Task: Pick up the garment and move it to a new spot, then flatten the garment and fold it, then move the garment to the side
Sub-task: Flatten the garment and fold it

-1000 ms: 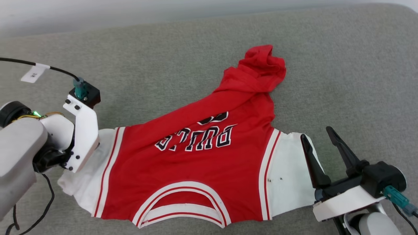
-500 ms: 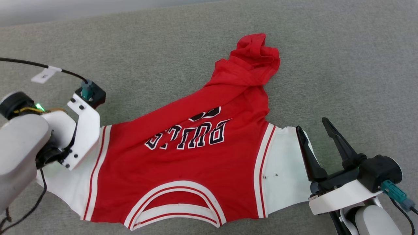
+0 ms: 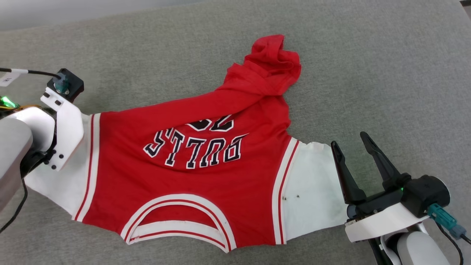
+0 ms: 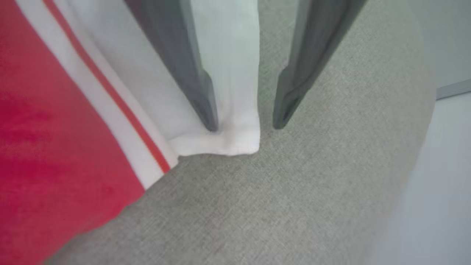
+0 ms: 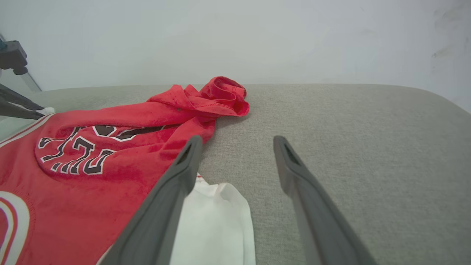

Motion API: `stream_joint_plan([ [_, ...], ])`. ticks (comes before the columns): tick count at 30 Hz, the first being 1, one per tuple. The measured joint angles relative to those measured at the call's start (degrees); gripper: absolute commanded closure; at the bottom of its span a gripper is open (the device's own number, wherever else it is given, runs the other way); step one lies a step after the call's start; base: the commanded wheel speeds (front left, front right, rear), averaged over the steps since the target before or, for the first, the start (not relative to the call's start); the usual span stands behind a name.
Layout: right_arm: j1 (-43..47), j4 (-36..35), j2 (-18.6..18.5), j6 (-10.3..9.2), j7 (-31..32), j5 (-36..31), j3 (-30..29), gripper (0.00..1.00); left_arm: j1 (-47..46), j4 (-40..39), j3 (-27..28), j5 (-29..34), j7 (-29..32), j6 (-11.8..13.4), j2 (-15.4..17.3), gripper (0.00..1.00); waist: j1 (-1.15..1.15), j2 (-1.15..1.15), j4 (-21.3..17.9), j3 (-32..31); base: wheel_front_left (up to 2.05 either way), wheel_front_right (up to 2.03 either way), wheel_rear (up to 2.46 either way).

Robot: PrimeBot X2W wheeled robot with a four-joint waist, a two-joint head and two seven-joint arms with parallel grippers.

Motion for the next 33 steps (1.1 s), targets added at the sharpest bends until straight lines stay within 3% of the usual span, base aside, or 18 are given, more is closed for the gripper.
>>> stream_joint_plan([
  [6, 0.5, 0.1, 0.3, 0.00, -0.1, 0.0, -0.5, 0.00, -0.2, 1.9, 0.8, -0.8, -4.5, -0.4, -0.6, 0.00, 0.00, 0.00, 2.0, -2.4, 0.00, 0.00, 0.00],
  [9, 1.7, 0.1, 0.4, 0.01, -0.1, 0.0, -0.5, 0.00, -0.9, 0.6, 1.4, -2.5, -3.8, -0.6, -0.2, 0.00, 0.00, 0.00, 3.1, -4.1, 0.00, 0.00, 0.00],
  [22, 3.0, -0.7, 0.2, 0.00, -0.1, 0.3, -0.2, 0.00, -0.9, -8.7, 1.7, -14.3, 15.7, 0.0, 6.2, 0.00, 0.00, 0.00, 5.0, -6.7, 0.00, 0.00, 0.00],
  [33, 1.8, -2.4, -0.2, 0.00, -0.1, 0.0, -0.4, 0.00, 1.6, -11.3, 1.2, -17.9, 21.5, 4.0, 8.5, 0.00, 0.00, 0.00, 3.4, -0.8, 0.00, 0.00, 0.00],
])
